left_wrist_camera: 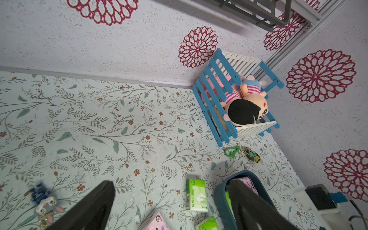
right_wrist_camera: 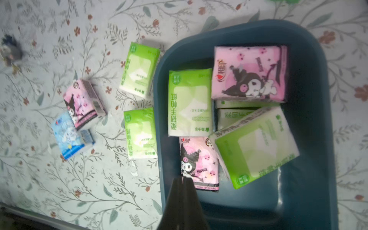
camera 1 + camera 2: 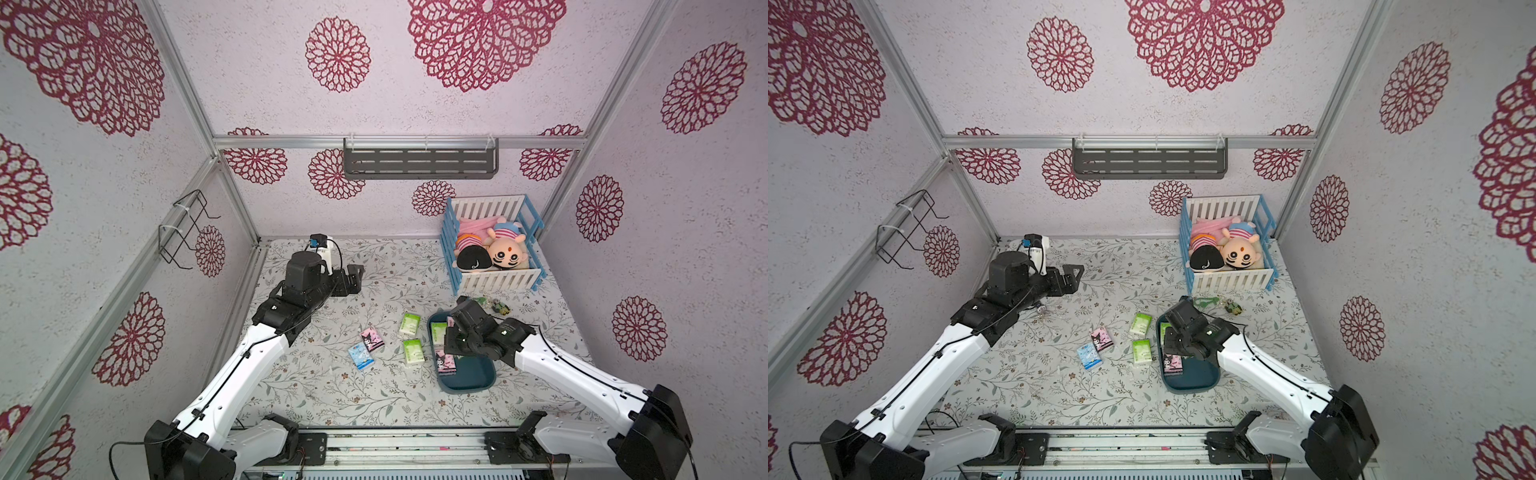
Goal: Put the pocket tissues into the storage box
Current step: Place the pocket tissues in the storage box.
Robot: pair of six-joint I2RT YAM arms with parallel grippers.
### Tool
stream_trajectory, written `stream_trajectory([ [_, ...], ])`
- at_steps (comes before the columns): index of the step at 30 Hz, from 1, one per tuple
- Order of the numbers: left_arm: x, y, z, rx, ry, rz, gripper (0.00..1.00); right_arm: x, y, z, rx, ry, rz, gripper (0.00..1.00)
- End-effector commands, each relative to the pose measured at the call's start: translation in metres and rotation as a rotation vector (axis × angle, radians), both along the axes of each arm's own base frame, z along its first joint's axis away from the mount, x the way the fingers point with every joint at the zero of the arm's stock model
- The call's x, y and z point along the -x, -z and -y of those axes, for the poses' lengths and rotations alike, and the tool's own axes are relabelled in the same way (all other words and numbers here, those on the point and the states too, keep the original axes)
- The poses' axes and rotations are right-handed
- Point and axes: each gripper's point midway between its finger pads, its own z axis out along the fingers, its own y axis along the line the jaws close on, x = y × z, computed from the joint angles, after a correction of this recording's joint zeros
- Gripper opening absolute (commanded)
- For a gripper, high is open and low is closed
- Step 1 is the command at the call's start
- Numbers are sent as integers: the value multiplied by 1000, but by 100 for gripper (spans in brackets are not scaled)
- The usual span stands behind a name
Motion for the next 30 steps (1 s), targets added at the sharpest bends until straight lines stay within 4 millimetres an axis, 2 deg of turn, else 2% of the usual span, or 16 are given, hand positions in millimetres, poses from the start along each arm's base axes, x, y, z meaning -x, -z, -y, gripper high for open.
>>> stream_trajectory([
  [1,2,-14,-4,10,-20,26,97,-1,-3,1,71,-114,7,0],
  [6,1,-14,-1,15,-13,19,97,-17,-4,16,83,-42,55,0],
  [9,1,-11,-2,10,-12,8,97,-29,5,24,79,-20,61,0],
  [14,-2,-9,-1,-9,-7,-3,97,-37,28,26,109,-37,25,0],
  [19,-5,-9,-1,-19,-12,-1,97,-41,34,28,110,-33,33,0],
  [24,-8,-8,1,-22,-6,-9,97,-51,43,42,136,8,47,0],
  [27,-9,-9,1,-26,-4,-9,97,-61,41,48,137,36,73,0],
  [30,-8,-9,1,-31,-3,-11,97,-68,28,47,125,40,113,0],
])
